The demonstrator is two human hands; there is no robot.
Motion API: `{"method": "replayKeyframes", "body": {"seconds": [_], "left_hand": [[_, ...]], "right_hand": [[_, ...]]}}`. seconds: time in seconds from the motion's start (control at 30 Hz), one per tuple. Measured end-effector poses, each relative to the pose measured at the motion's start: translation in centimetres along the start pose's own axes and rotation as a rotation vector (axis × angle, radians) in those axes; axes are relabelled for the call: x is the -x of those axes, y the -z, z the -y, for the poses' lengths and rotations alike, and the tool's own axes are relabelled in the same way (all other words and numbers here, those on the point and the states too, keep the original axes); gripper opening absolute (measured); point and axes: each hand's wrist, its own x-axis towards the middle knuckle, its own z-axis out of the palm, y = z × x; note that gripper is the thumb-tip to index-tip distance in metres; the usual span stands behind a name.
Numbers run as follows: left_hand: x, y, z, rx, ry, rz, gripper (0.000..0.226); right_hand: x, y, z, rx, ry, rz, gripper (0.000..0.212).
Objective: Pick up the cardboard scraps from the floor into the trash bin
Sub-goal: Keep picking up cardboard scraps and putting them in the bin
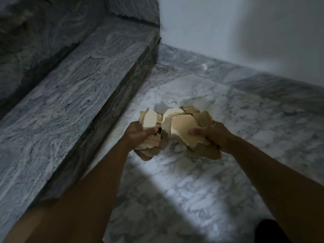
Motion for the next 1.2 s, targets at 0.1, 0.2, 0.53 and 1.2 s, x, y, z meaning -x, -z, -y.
{"method": "replayKeyframes", "body": {"seconds": [0.1,0.2,0.53,1.2], "left_hand": [[0.8,-5.3,-3.7,0.055,-0.103,0.143,0.049],[1.4,-11.0,-7.4,0.061,-0.150,0.261,0.048],[15.8,-32.6,-22.9,-0.146,-0.426,0.919,0.010],[79.7,-53.3,-10.8,-0.515,-0.759,1.611,0.025]], "right_hand": [[2.1,0.9,-1.1,-0.146,0.046,-0.047,0.063],[4.5,3.8,-2.5,-0.295,0.057,-0.174,0.071],[27.6,19.0,-9.1,-0.658,0.134,-0.877,0.070],[87.5,9.8,-38.5,-0.879,0.190,-1.798,0.074]]}}
